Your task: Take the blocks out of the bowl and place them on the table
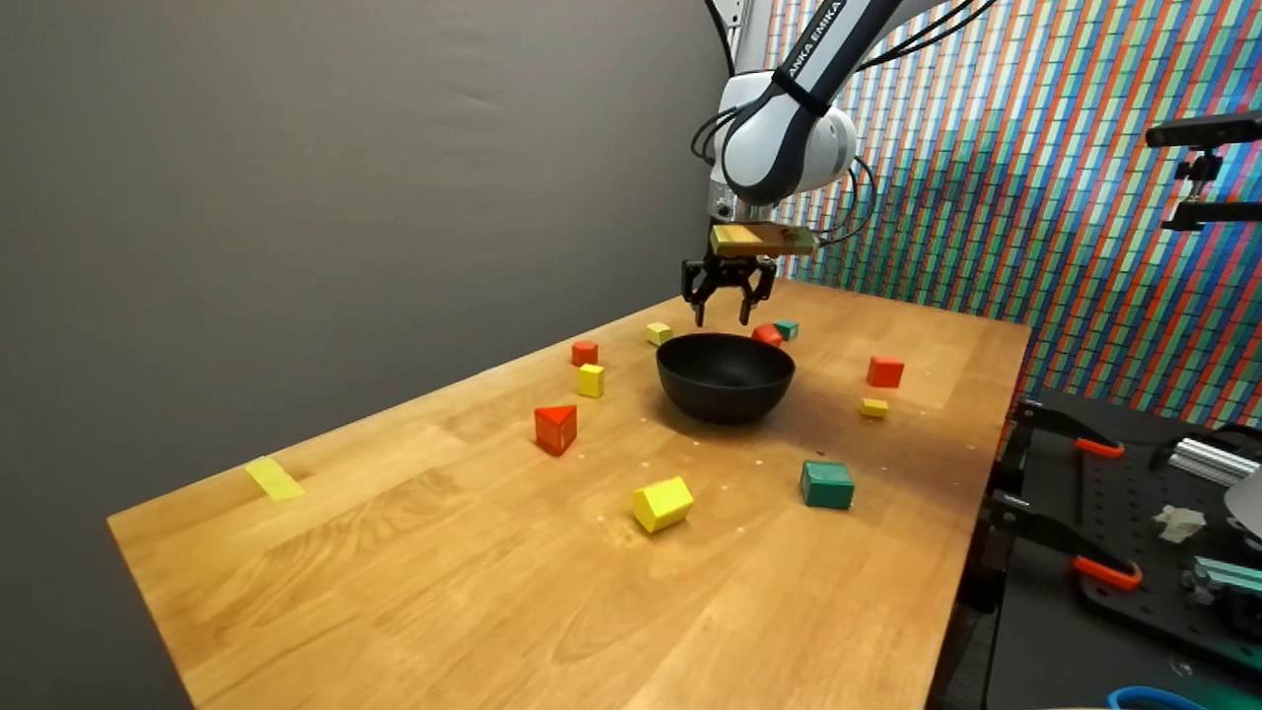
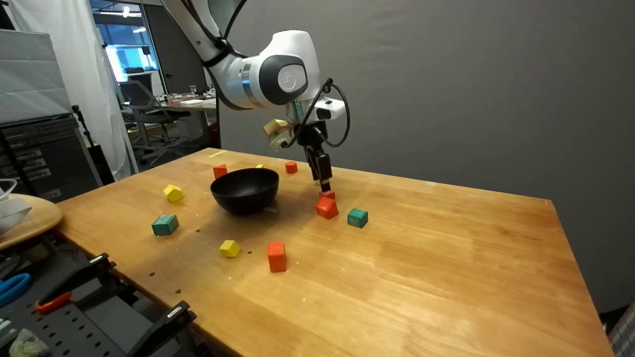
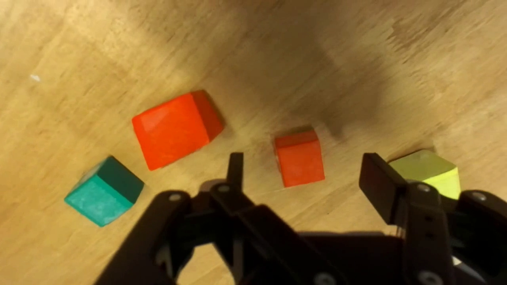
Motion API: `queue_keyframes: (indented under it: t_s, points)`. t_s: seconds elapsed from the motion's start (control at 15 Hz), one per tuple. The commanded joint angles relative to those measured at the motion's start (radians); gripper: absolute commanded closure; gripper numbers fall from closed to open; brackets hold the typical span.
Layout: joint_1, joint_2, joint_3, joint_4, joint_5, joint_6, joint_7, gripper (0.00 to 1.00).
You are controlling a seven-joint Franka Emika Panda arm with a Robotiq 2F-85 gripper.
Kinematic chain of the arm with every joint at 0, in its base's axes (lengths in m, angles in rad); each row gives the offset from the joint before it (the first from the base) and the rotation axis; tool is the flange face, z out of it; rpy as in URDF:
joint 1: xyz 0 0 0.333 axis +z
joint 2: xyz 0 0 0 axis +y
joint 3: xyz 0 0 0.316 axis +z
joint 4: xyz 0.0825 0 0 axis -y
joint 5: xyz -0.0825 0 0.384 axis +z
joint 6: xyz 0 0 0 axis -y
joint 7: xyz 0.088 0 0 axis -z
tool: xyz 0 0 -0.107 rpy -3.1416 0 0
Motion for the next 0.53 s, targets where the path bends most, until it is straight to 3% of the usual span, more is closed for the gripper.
queue_keyframes:
  t_s: [0.0,0.2,0.4,0.47]
  points:
    - [0.033,-0.132,-0.024,-0.079,-0.011,-0.024,-0.006,0.0]
    - [0.11,-0.284,-0.101,-0.214,-0.116,0.044,0.06,0.0]
    - [0.185,-0.429,-0.18,-0.363,-0.3,0.195,0.196,0.0]
    - [0.108,-0.302,-0.105,-0.222,-0.218,0.106,0.12,0.0]
